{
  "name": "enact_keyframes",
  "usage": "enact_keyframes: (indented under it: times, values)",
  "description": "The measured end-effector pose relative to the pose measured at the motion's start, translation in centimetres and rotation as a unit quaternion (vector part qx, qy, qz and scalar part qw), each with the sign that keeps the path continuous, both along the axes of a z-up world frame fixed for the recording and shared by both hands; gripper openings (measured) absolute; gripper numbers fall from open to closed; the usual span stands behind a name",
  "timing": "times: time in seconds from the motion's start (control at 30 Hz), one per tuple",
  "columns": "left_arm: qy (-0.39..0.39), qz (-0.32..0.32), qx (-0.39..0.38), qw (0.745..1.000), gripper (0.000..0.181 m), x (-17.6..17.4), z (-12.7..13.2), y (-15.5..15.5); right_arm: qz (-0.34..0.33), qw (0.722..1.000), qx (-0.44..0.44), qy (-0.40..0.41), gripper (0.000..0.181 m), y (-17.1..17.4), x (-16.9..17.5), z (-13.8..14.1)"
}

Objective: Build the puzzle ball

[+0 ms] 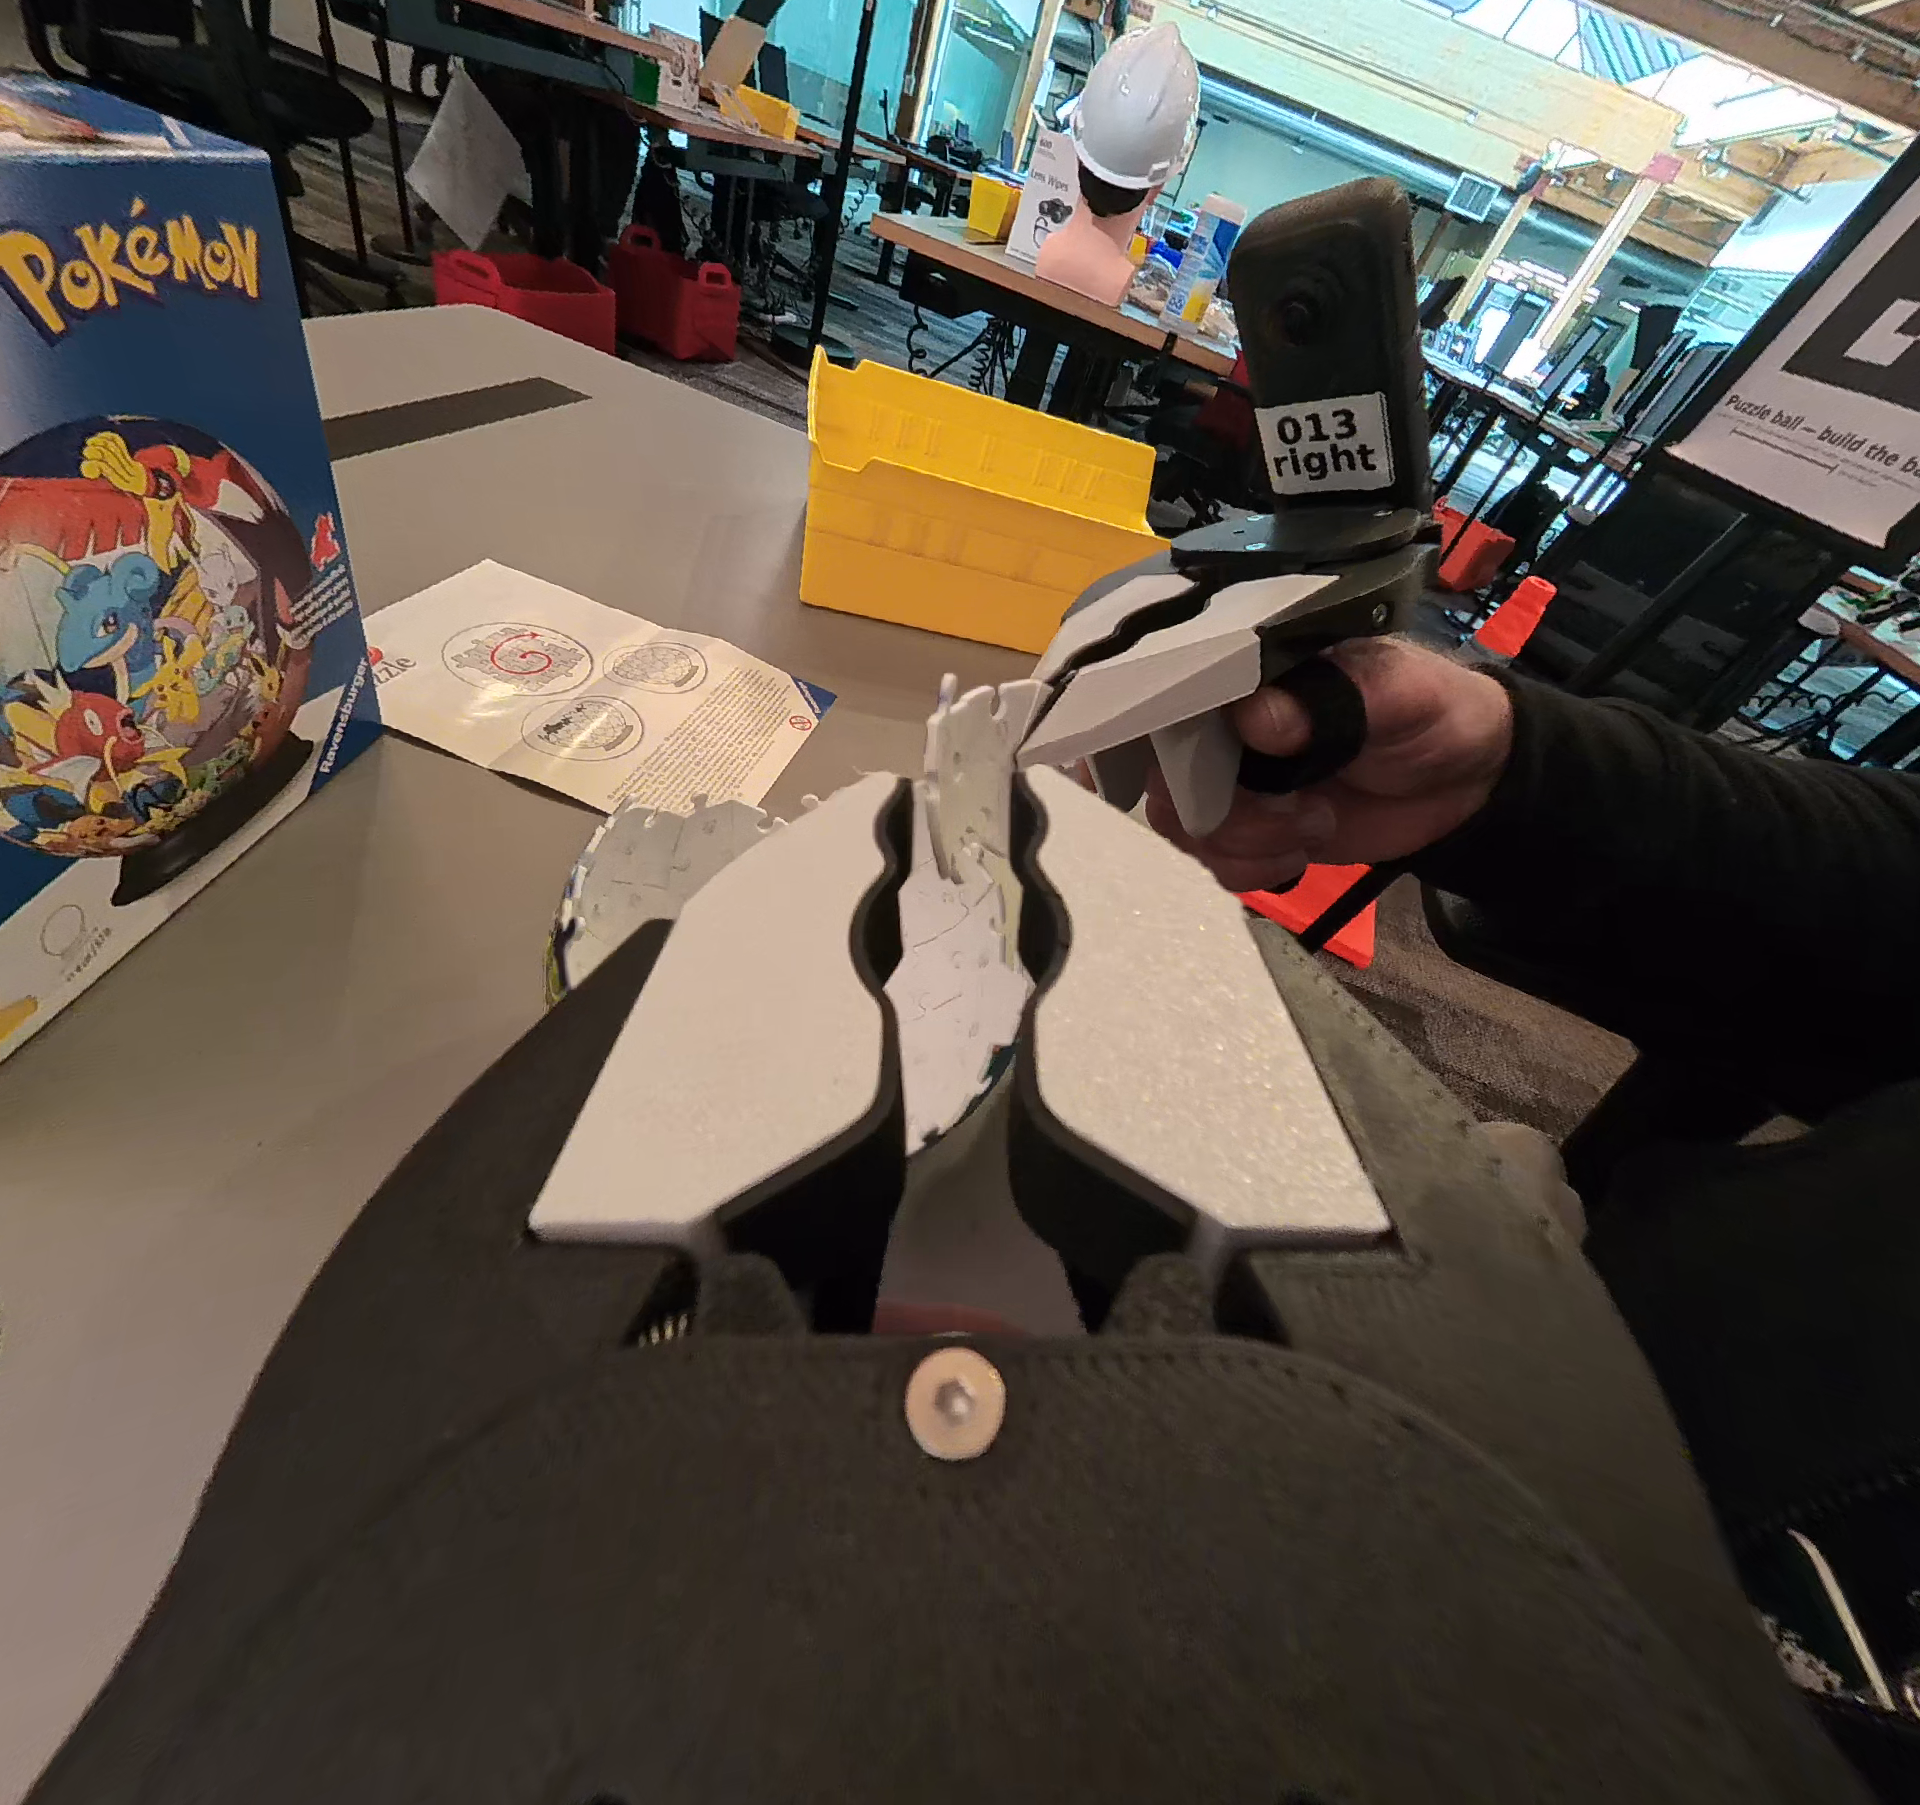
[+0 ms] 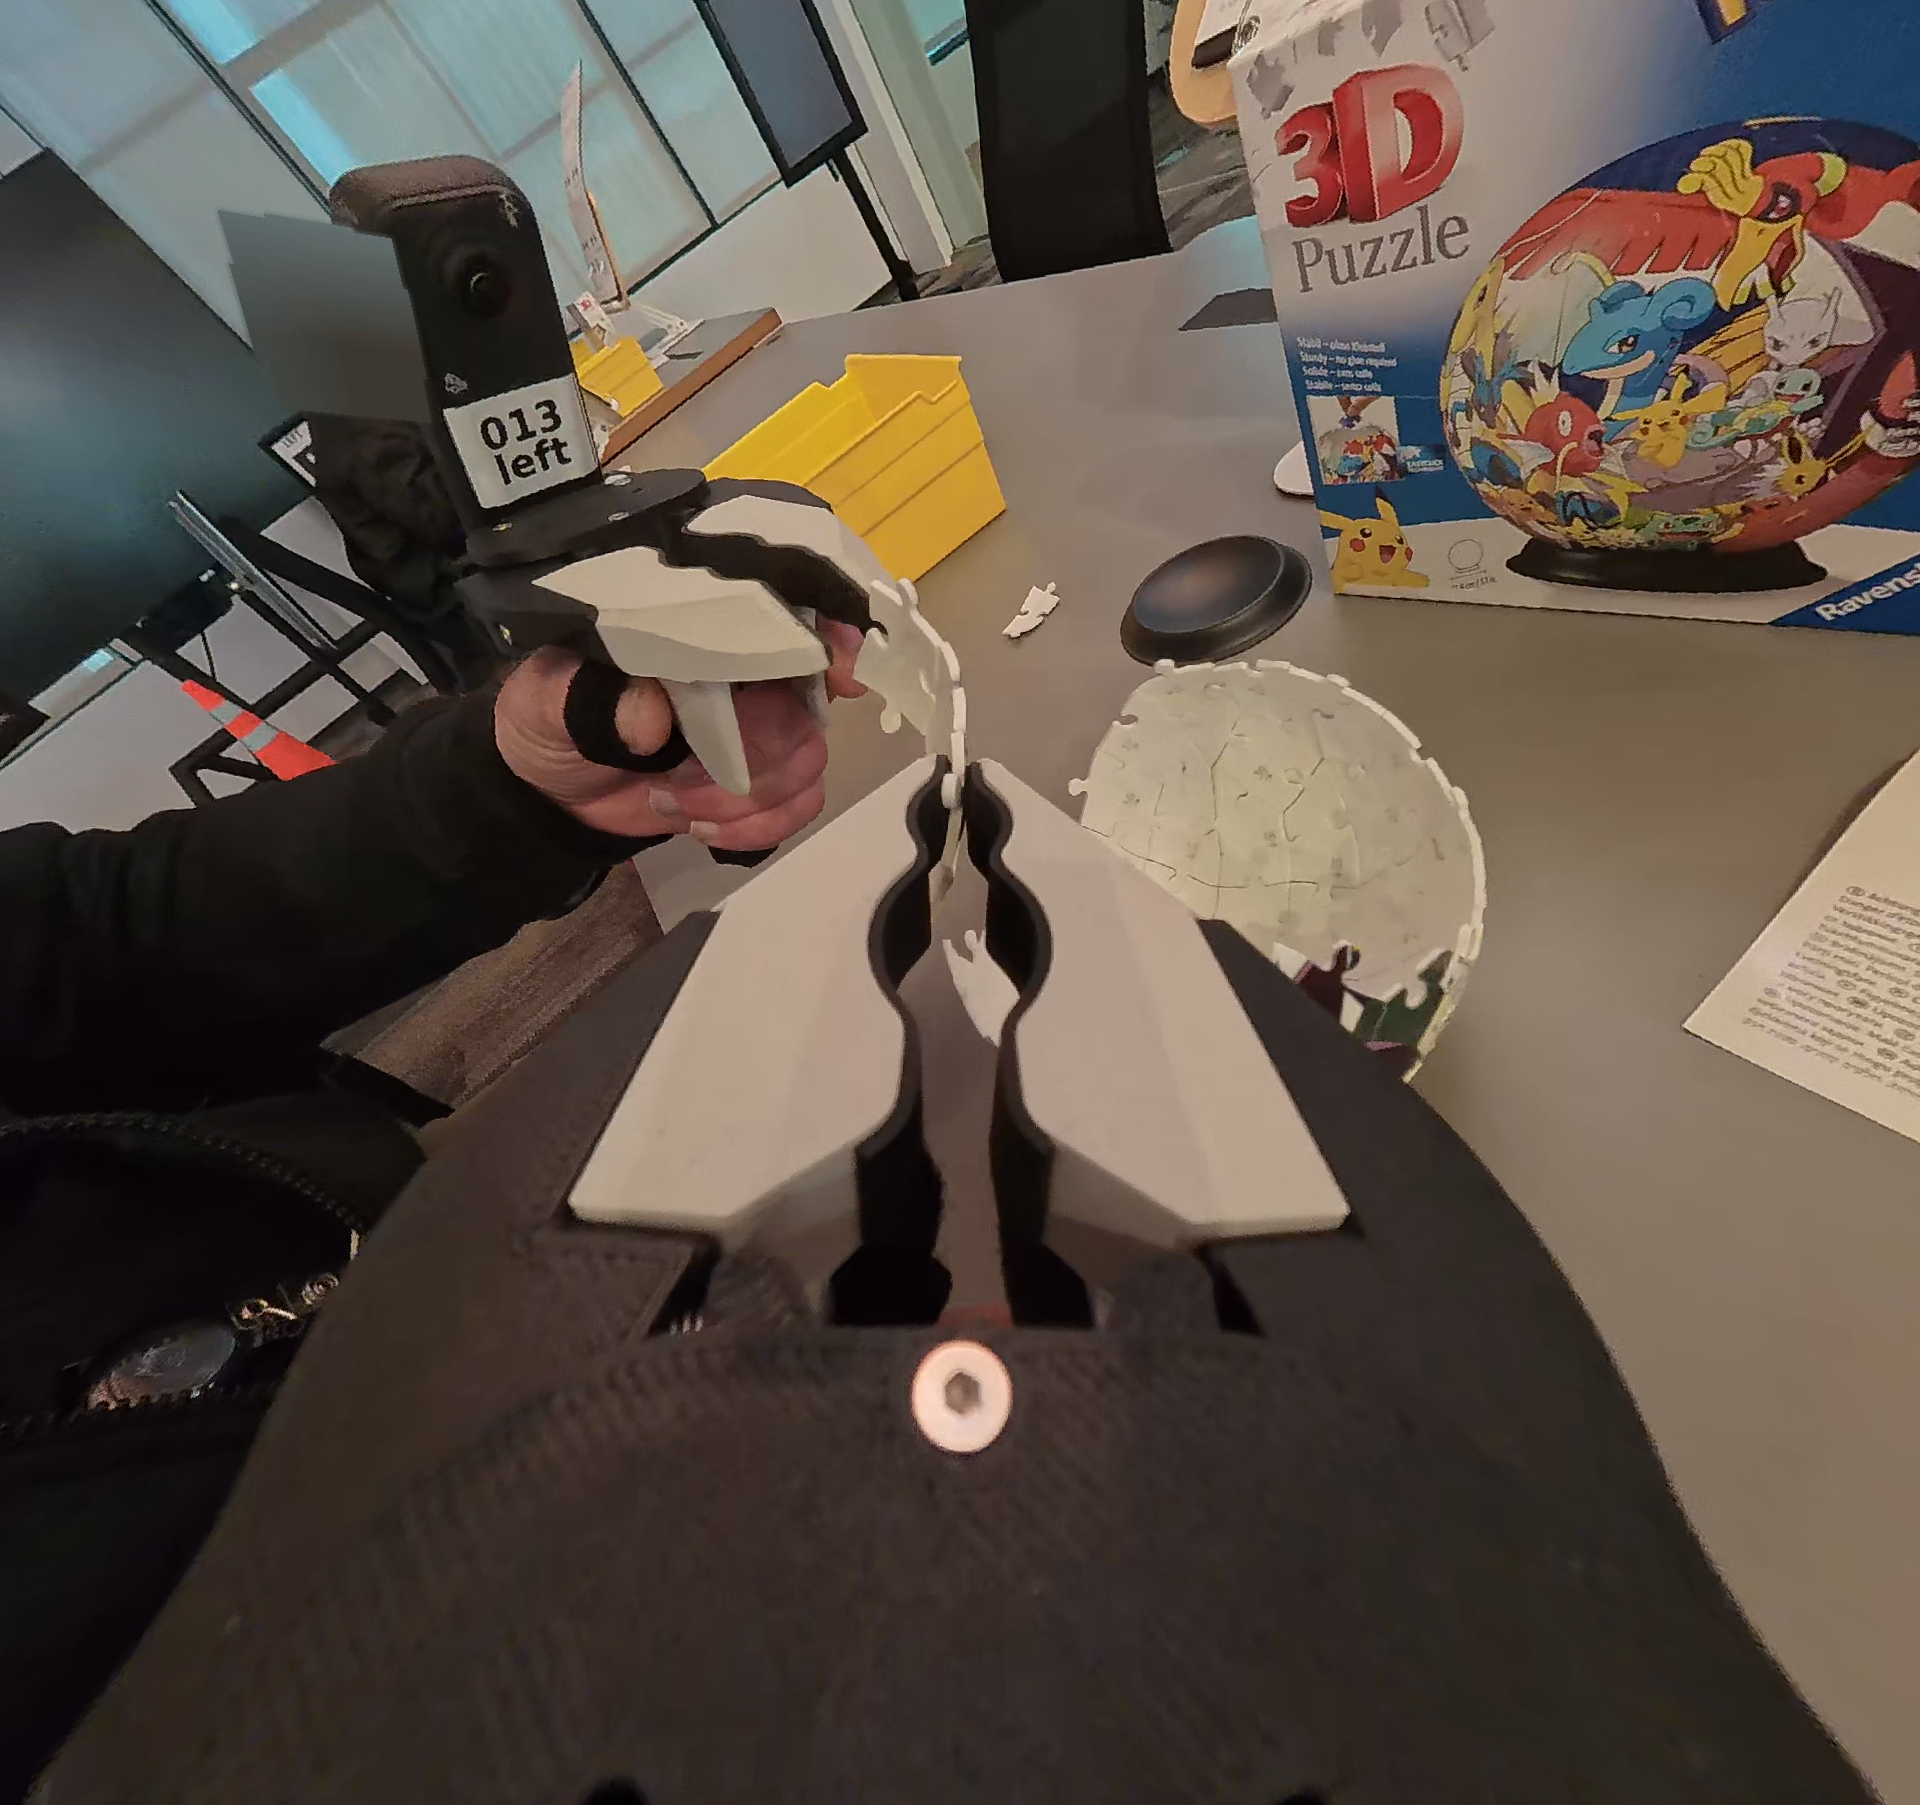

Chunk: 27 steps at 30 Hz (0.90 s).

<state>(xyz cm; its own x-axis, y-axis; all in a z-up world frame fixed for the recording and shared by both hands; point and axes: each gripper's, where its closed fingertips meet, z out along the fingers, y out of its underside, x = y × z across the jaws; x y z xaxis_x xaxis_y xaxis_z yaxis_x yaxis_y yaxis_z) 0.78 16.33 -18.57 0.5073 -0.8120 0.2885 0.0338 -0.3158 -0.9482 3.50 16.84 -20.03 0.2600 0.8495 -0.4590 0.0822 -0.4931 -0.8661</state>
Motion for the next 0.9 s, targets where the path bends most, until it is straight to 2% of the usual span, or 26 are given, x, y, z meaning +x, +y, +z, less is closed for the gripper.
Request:
enact_keyframes:
  times: [0.2,0.4,0.5,0.67,0.9]
  values:
    - [0.020,0.033,0.015,0.999,0.032,-1.6,0.2,1.3,-0.014,0.999,0.024,-0.039,0.001,2.2,1.7,0.5]
    - [0.131,0.074,0.020,0.988,0.038,-2.9,-3.2,3.8,-0.021,0.982,0.082,-0.167,0.001,5.9,3.5,-0.3]
    - [0.187,0.080,0.017,0.979,0.039,-2.9,-5.3,4.7,-0.010,0.970,0.109,-0.219,0.001,7.1,3.8,-0.7]
    - [0.233,0.085,0.006,0.969,0.036,-2.5,-7.2,6.3,0.010,0.952,0.136,-0.275,0.001,8.5,3.6,-1.2]
    - [0.259,0.083,0.005,0.962,0.025,-2.2,-8.3,7.5,0.040,0.926,0.170,-0.334,0.001,9.2,3.0,-1.9]
